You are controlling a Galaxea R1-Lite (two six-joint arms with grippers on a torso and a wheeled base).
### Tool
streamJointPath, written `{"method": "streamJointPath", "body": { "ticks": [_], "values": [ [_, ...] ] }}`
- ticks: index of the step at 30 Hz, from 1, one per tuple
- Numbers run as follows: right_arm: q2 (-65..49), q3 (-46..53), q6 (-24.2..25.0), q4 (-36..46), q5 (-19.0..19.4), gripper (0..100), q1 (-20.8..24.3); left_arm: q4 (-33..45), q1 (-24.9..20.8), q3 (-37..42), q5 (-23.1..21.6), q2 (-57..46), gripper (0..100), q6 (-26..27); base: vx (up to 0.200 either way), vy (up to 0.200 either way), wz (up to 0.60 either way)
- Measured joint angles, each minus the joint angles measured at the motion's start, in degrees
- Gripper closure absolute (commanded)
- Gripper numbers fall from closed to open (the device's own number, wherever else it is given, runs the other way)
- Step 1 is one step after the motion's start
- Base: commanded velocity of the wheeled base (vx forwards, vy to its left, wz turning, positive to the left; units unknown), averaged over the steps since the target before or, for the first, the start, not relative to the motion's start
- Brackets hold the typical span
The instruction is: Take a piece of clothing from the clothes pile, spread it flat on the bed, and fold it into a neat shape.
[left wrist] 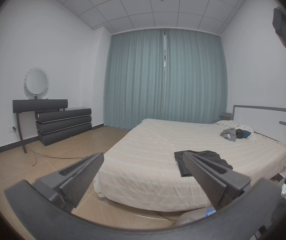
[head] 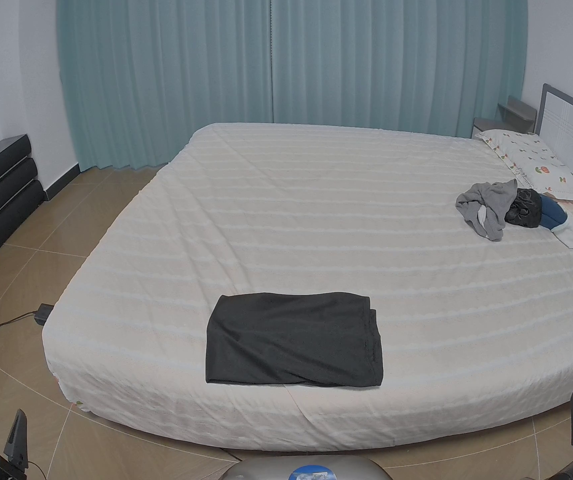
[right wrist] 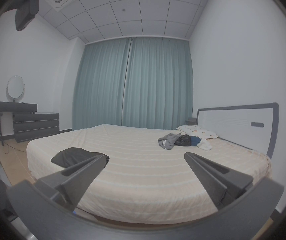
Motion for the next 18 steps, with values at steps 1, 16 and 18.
{"method": "streamJointPath", "body": {
  "ticks": [1, 16, 18],
  "values": [
    [0.0, 0.2, 0.5, 0.2, 0.1, 0, 0.0, 0.0, 0.0, 0.4, 0.7, 0.0, 0, 0.0, 0.000, 0.000, 0.00],
    [-0.1, 0.5, 4.4, 5.3, 2.2, 0, -0.2, -5.2, 0.0, 4.3, -6.7, 0.0, 0, 1.9, 0.000, 0.000, 0.00],
    [-0.1, 0.5, 4.5, 4.3, 2.4, 0, -0.1, -6.1, 0.0, 4.6, -8.0, 0.0, 0, 2.0, 0.000, 0.000, 0.00]
  ]
}}
